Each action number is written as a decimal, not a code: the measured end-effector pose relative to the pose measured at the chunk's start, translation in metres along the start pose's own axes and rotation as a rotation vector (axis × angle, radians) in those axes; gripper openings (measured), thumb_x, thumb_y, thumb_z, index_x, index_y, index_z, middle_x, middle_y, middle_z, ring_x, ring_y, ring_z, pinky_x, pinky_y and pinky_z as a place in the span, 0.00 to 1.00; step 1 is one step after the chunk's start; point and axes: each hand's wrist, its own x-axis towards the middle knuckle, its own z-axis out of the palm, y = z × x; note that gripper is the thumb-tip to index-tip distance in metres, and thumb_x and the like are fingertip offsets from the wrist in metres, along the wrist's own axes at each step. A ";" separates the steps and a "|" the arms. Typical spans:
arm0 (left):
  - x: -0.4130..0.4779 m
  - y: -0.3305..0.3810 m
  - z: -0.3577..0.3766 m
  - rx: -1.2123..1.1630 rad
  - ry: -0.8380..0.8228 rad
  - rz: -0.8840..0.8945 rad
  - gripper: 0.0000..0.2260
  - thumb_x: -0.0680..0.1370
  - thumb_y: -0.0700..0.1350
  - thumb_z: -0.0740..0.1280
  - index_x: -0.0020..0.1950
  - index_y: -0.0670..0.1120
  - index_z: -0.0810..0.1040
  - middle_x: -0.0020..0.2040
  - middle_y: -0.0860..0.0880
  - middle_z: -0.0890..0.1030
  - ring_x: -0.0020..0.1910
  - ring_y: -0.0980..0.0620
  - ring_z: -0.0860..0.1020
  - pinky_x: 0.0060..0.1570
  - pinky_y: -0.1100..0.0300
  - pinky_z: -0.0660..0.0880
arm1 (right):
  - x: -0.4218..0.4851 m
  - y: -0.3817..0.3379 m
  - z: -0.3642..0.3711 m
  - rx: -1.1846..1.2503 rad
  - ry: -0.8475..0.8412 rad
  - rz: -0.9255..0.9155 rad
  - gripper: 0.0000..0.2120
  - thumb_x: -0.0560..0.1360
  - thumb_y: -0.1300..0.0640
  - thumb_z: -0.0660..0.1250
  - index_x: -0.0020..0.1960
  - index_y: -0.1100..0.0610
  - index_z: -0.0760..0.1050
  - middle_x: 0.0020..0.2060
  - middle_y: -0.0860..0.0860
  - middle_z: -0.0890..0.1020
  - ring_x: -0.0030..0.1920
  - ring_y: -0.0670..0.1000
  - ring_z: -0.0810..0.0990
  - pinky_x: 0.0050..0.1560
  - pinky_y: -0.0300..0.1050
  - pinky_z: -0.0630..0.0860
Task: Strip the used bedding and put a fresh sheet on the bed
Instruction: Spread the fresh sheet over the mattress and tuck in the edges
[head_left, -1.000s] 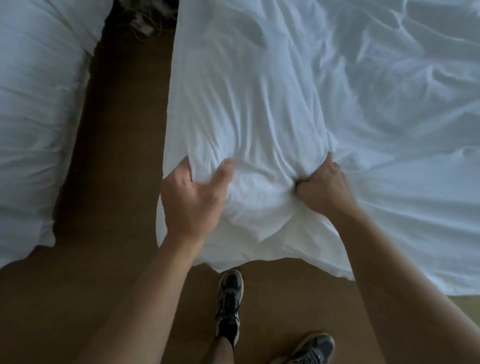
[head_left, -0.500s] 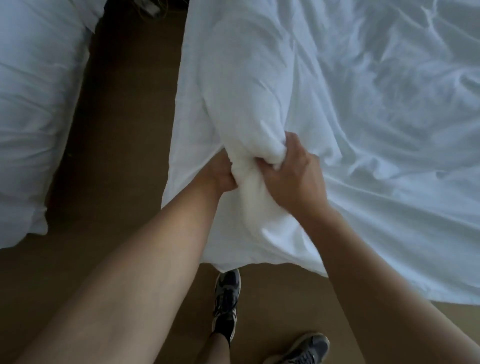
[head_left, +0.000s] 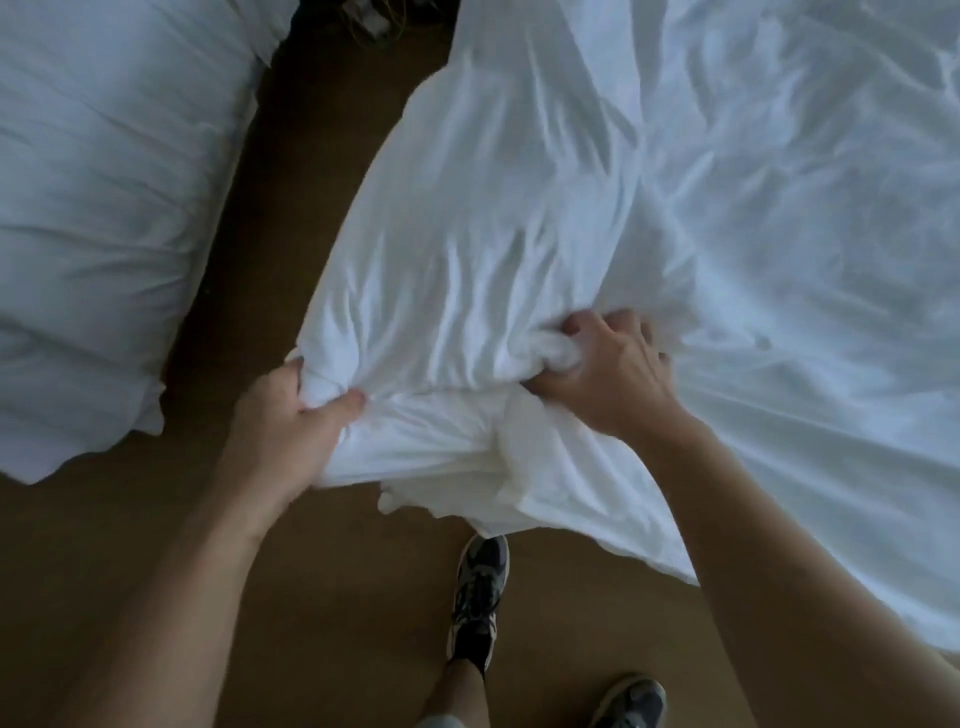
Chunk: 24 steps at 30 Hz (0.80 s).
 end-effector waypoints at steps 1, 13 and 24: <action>-0.004 -0.014 0.010 0.091 -0.109 -0.085 0.10 0.73 0.54 0.74 0.52 0.56 0.78 0.49 0.53 0.83 0.47 0.51 0.81 0.47 0.49 0.79 | -0.001 -0.005 0.002 0.020 0.008 -0.046 0.45 0.57 0.22 0.67 0.68 0.44 0.66 0.69 0.52 0.66 0.68 0.60 0.66 0.66 0.61 0.67; 0.092 0.000 0.056 -0.630 -0.588 -0.320 0.31 0.69 0.79 0.61 0.61 0.61 0.82 0.59 0.52 0.85 0.57 0.50 0.84 0.51 0.52 0.80 | 0.026 -0.008 0.121 -0.508 0.006 -0.079 0.28 0.75 0.35 0.62 0.64 0.55 0.70 0.59 0.57 0.77 0.58 0.62 0.76 0.57 0.59 0.72; 0.087 -0.021 0.021 -0.334 -0.031 -0.010 0.19 0.69 0.38 0.76 0.59 0.50 0.82 0.51 0.53 0.86 0.49 0.53 0.85 0.45 0.59 0.82 | -0.026 0.001 0.096 -0.080 -0.085 -0.225 0.23 0.76 0.35 0.51 0.30 0.48 0.64 0.25 0.46 0.71 0.25 0.51 0.73 0.26 0.41 0.62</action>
